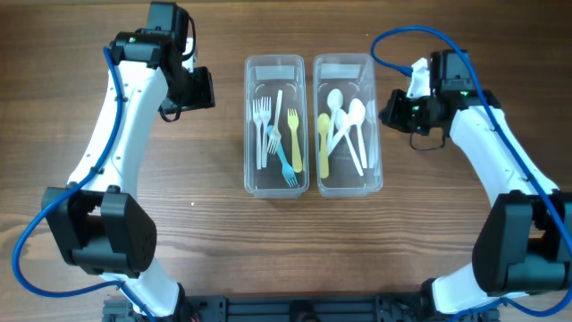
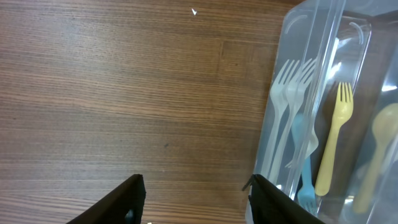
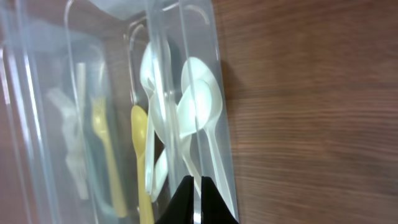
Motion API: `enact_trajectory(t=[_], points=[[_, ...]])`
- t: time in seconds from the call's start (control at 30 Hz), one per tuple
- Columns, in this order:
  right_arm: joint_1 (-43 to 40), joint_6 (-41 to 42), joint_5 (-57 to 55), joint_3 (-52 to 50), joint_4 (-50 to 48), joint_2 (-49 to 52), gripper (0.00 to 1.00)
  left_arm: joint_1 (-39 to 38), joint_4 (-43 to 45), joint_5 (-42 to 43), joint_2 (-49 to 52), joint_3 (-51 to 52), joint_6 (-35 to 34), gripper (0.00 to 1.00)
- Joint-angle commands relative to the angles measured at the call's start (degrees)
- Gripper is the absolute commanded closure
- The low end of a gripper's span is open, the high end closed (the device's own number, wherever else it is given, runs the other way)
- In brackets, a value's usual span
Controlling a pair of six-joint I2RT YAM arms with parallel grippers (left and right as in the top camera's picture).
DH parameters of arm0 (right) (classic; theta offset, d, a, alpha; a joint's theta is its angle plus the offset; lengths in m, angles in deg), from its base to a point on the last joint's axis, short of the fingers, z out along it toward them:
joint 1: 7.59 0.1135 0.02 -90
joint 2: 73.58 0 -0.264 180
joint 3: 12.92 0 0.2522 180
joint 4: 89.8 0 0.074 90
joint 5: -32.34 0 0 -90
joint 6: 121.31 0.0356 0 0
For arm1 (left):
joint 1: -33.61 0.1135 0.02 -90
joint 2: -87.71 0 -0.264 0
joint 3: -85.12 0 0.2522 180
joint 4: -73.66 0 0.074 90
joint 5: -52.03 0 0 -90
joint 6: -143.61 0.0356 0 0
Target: Pack container
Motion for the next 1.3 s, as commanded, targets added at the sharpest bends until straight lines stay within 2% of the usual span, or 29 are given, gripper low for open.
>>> enact_trajectory(t=[0.0, 0.03, 0.13, 0.2, 0.4, 0.53, 0.63, 0.8, 0.83, 0.87, 0.9, 0.93, 0.97, 1.0, 1.27], points=[[1.0, -0.6, 2.7, -0.1, -0.4, 0.7, 0.96, 0.2, -1.0, 0.3, -0.2, -0.5, -0.3, 0.45], [0.8, -0.9, 2.3, 0.0, -0.6, 0.7, 0.96, 0.2, -1.4, 0.3, -0.2, -0.5, -0.3, 0.47], [-0.1, -2.6, 1.6, 0.0, -1.4, -0.3, 0.96, 0.2, -1.6, 0.3, -0.9, -0.5, 0.0, 0.62], [-1.4, -6.3, 0.7, 0.7, -1.5, -2.8, 0.96, 0.2, -1.5, 0.3, -3.4, -1.5, 3.1, 0.67], [-2.4, -15.0, -3.1, 3.7, -1.6, -17.0, 0.96, 0.2, 1.2, 0.3, -17.9, -6.3, 4.2, 0.62], [-2.4, -18.9, -4.5, 3.8, -3.5, -31.0, 0.96, 0.2, 2.0, -0.6, -31.5, -6.3, 4.2, 0.63], [-2.4, -21.2, -5.8, 3.8, -4.0, -40.6, 0.96, 0.2, -0.8, -1.2, -38.3, -6.3, 4.2, 0.63], [-2.4, -21.3, -8.5, 3.8, -2.7, -52.1, 0.96, 0.2, -7.3, -1.2, -45.0, -6.1, 4.2, 0.57], [-2.4, -21.3, -9.0, 3.8, -2.0, -53.7, 0.94, 0.2, -8.4, -1.2, -45.6, -6.1, 4.2, 0.53], [-2.4, -21.3, -9.1, 3.8, -1.3, -54.9, 0.90, 0.2, -9.2, -1.2, -46.1, -6.1, 4.2, 0.49], [-2.4, -21.3, -9.1, 3.8, -0.3, -55.9, 0.69, 0.2, -10.2, -1.2, -46.6, -6.1, 4.2, 0.28], [-2.4, -21.3, -9.1, 3.8, 0.5, -56.4, 0.58, 0.2, -11.0, -1.2, -46.9, -6.1, 4.2, 0.00], [-2.4, -21.3, -9.1, 3.8, 1.6, -56.7, 0.36, 0.2, -11.9, -1.2, -47.0, -6.1, 4.2, 0.00], [-2.4, -21.3, -9.1, 3.8, 2.2, -56.7, 0.00, 0.2, -12.5, -1.2, -47.0, -6.1, 4.2, 0.00], [-2.4, -21.4, -9.1, 3.8, 4.2, -54.6, 0.00, 0.2, -12.8, -1.2, -46.9, -6.1, 4.2, 0.00]])
